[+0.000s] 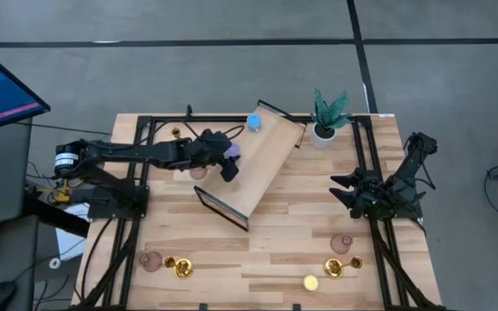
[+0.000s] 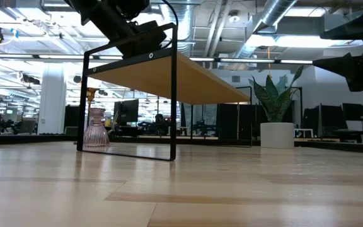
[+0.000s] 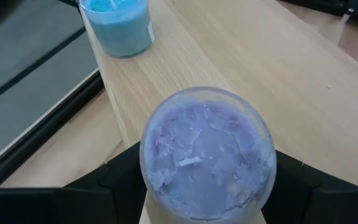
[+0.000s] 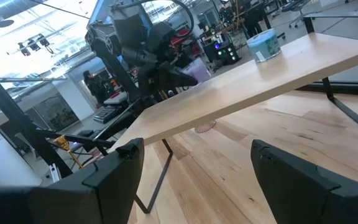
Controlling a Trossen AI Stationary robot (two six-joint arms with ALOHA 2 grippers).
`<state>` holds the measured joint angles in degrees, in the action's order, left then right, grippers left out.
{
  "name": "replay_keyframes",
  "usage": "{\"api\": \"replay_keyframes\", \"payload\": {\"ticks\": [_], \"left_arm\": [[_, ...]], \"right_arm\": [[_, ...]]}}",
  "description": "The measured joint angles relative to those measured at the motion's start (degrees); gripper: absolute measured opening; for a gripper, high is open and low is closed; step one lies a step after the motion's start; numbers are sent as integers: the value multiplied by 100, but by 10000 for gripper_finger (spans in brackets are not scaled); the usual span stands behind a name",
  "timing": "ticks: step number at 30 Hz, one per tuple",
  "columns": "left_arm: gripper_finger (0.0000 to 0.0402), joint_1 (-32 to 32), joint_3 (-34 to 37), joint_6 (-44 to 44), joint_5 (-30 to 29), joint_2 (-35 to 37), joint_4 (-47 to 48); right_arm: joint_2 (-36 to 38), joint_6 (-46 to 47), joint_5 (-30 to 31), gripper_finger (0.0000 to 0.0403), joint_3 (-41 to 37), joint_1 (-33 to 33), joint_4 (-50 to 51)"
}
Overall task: Pick & Place candle stick holders
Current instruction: Put the purple candle on the shelf
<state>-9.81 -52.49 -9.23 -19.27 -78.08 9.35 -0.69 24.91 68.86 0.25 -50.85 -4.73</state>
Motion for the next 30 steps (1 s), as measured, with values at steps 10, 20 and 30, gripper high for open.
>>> {"api": "replay_keyframes", "payload": {"ticks": [10, 20, 30], "left_arm": [[244, -76, -4, -4, 107, -146, -11], [258, -76, -4, 7, 196, -146, -39], [297, -105, -4, 313, 319, -146, -86]], "right_arm": [[0, 0, 0, 286, 1, 0, 0], [0, 0, 0, 286, 2, -1, 0], [0, 0, 0, 286, 0, 0, 0]]}}
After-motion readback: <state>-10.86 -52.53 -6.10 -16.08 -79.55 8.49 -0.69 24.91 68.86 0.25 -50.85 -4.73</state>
